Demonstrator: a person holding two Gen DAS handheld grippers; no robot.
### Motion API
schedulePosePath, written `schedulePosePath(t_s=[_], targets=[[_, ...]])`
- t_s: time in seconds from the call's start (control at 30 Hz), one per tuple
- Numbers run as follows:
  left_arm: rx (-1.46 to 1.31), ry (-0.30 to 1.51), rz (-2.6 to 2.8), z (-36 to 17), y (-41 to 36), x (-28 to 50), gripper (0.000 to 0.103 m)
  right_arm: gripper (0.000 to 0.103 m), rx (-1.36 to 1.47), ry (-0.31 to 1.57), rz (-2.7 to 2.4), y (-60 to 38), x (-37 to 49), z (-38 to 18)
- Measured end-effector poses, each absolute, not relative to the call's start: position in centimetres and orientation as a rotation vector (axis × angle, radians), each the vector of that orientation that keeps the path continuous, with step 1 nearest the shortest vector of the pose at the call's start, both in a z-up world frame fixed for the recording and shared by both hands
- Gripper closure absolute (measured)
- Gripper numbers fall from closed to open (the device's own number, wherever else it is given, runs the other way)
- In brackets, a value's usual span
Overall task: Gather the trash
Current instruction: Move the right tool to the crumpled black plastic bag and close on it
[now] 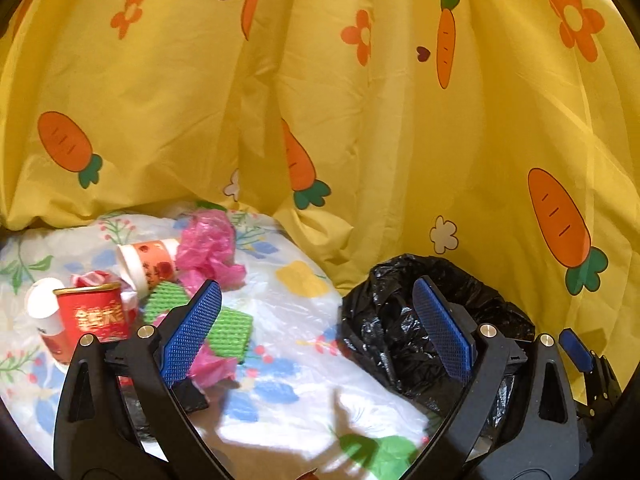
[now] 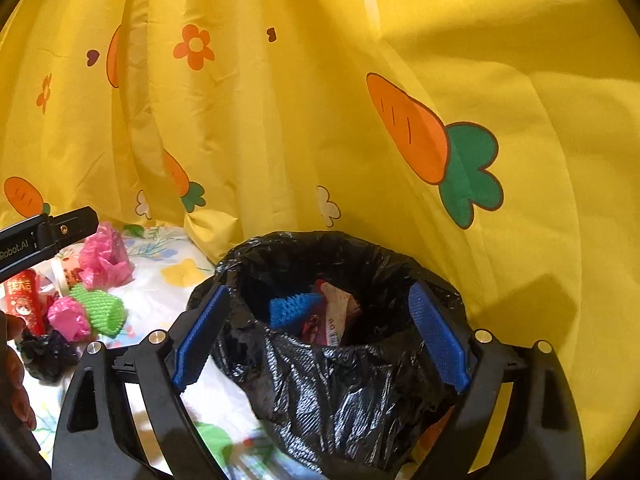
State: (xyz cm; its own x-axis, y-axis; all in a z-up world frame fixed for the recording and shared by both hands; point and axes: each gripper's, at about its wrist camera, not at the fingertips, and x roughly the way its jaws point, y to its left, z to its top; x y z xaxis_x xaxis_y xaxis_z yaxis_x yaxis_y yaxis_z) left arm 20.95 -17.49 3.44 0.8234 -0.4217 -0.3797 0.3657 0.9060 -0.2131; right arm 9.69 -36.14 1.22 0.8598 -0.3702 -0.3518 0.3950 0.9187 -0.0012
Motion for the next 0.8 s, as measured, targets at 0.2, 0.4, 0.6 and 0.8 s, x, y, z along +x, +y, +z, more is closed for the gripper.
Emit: schedulePosePath(t_s=[0.2,0.4,0.6,0.8], targets=[[-0.139,0.428,-0.338,3.8,-13.1,18.0,0.007,0.013,0.112,0.376,-0.304,-33.7,8.2,1.2],[-0.127,0.426,-0.223,3.3,-8.2,14.6,0.007,0.013,0.071,0.36,-0.206,-30.0,6.7,1.2],[-0.155,0.433,-0.085,2.1,-2.8,12.7,0.007,0.013,0.038,0.373,-0.112,-26.4,6.6,0.9],[-0.167,0.442,0.026,0.7,1.6,12.2,0.007,0.013,0.006,0.397,-0.031,-22.8,7.7,0.4]])
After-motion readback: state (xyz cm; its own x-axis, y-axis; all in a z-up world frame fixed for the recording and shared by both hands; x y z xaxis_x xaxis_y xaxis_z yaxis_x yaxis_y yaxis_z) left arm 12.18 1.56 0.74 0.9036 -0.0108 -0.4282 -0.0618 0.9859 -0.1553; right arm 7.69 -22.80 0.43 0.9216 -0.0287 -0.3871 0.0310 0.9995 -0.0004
